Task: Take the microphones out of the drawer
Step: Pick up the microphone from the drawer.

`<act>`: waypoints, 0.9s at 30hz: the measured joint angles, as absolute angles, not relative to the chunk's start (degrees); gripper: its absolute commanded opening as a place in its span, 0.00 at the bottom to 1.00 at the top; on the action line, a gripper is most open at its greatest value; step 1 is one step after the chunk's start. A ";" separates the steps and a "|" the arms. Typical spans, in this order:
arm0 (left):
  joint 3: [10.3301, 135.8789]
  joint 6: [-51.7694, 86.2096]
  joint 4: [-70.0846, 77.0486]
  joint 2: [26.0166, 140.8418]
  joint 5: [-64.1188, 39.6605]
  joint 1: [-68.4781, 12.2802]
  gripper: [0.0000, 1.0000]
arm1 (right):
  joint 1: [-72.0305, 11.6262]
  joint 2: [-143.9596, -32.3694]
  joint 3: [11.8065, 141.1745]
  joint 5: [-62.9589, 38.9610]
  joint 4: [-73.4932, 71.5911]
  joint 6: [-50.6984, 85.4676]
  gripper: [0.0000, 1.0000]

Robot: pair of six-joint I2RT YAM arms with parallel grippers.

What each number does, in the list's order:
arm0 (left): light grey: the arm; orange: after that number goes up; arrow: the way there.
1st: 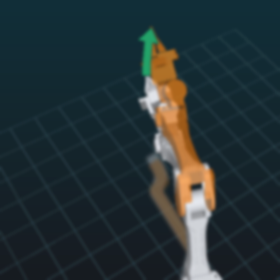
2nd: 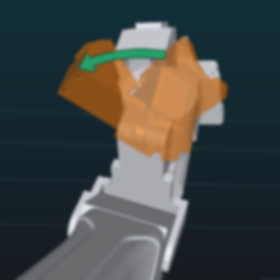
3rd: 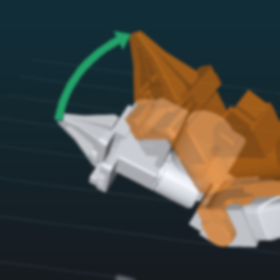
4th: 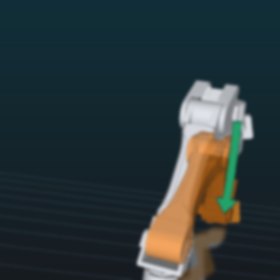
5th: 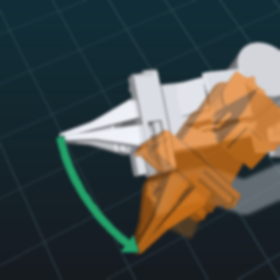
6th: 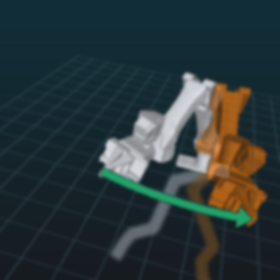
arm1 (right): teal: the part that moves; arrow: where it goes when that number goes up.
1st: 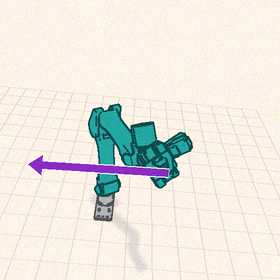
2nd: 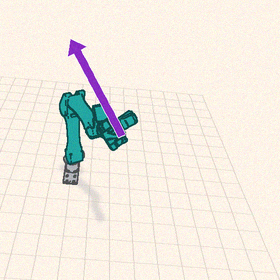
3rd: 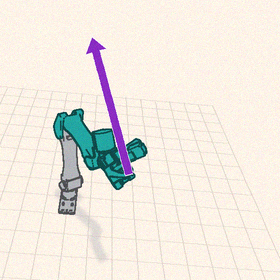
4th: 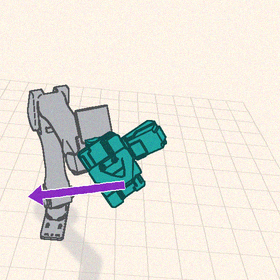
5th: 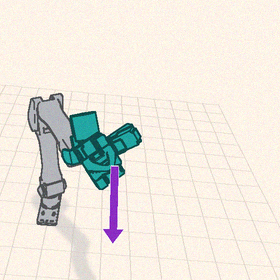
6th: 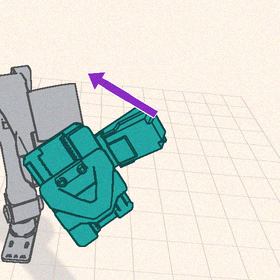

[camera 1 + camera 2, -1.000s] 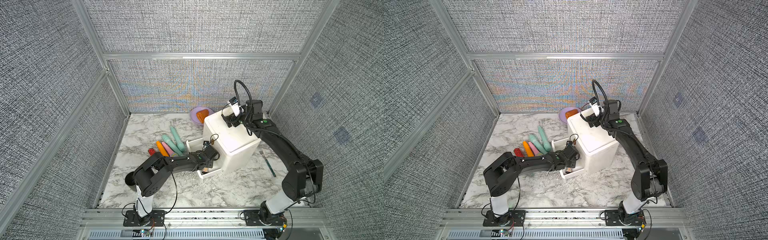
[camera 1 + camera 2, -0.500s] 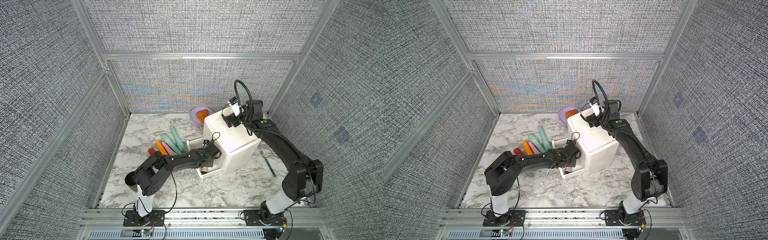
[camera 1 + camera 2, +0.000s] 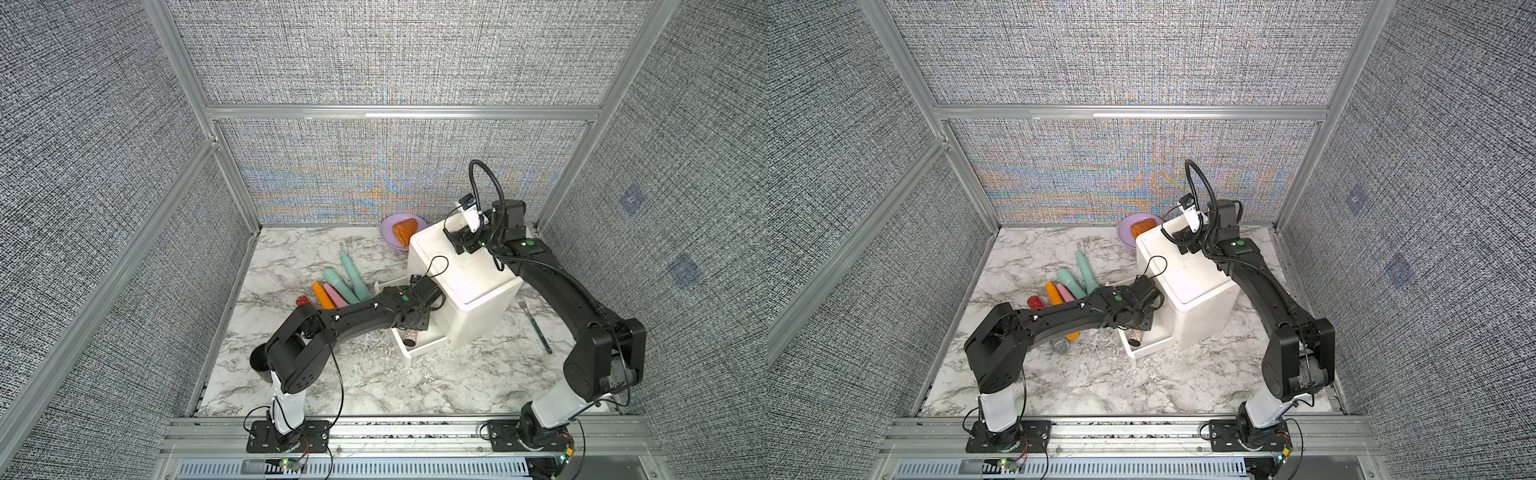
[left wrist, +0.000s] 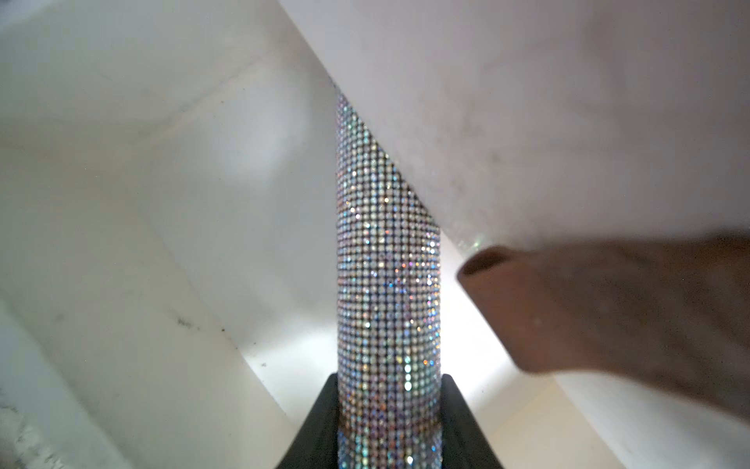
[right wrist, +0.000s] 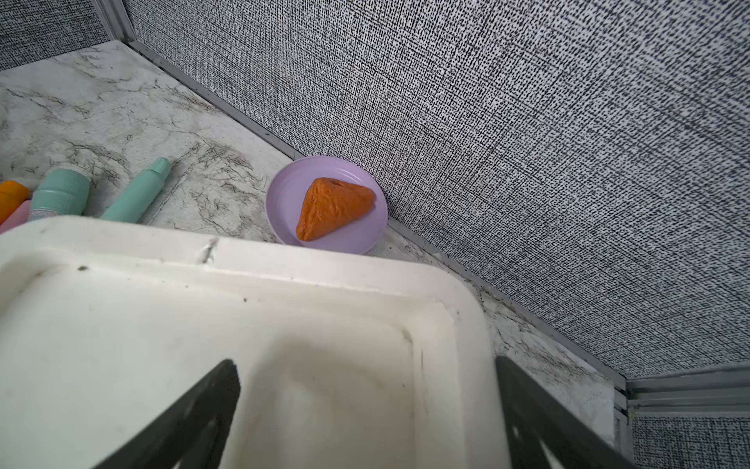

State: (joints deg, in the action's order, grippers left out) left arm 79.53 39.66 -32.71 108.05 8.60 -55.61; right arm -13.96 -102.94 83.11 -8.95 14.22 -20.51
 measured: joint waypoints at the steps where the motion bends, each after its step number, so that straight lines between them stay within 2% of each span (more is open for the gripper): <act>1: 79.57 39.62 -32.93 107.92 8.34 -55.55 0.00 | -13.96 -102.96 83.11 -8.97 14.24 -20.51 0.98; 27: 81.06 34.33 -39.07 105.41 3.53 -54.41 0.00 | -14.02 -103.00 83.29 -9.06 14.57 -20.69 0.98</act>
